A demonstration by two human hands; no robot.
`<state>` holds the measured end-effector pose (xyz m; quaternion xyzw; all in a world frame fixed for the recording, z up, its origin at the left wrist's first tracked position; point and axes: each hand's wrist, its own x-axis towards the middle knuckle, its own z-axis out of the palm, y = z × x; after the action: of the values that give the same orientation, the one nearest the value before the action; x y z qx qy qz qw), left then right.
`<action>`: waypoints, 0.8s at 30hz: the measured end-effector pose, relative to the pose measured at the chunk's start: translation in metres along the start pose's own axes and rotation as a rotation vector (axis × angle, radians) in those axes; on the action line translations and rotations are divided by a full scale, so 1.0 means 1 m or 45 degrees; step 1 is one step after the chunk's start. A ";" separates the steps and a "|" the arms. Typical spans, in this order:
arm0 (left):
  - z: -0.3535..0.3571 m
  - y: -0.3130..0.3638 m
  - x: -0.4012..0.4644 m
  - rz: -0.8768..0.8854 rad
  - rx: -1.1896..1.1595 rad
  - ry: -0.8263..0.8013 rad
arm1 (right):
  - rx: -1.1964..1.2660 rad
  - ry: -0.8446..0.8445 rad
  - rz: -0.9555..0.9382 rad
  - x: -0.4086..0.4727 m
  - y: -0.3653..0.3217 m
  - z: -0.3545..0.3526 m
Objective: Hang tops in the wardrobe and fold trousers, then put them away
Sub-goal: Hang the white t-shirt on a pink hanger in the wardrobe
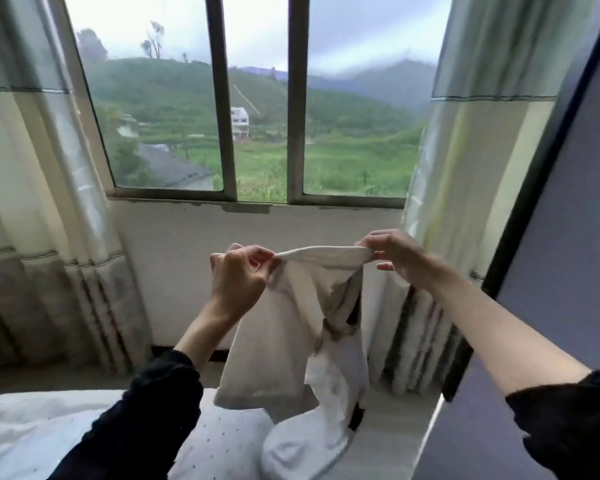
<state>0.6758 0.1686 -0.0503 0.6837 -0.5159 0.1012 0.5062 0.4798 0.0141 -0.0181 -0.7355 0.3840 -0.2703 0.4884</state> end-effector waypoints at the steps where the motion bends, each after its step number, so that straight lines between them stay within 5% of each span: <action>1: 0.020 0.012 -0.002 0.009 -0.048 -0.051 | -0.006 0.005 0.041 -0.012 0.014 -0.023; 5: 0.085 0.054 -0.010 0.052 -0.248 -0.257 | -0.015 0.096 0.203 -0.067 0.059 -0.095; 12: 0.184 0.142 -0.030 0.197 -0.599 -0.595 | 0.286 0.623 0.322 -0.182 0.120 -0.192; 24: 0.308 0.270 -0.123 0.568 -0.828 -1.239 | 0.124 1.365 0.585 -0.352 0.183 -0.253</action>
<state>0.2846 0.0101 -0.1169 0.3381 -0.8220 -0.2805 0.3623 0.0325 0.1350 -0.0997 -0.3706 0.7144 -0.5091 0.3051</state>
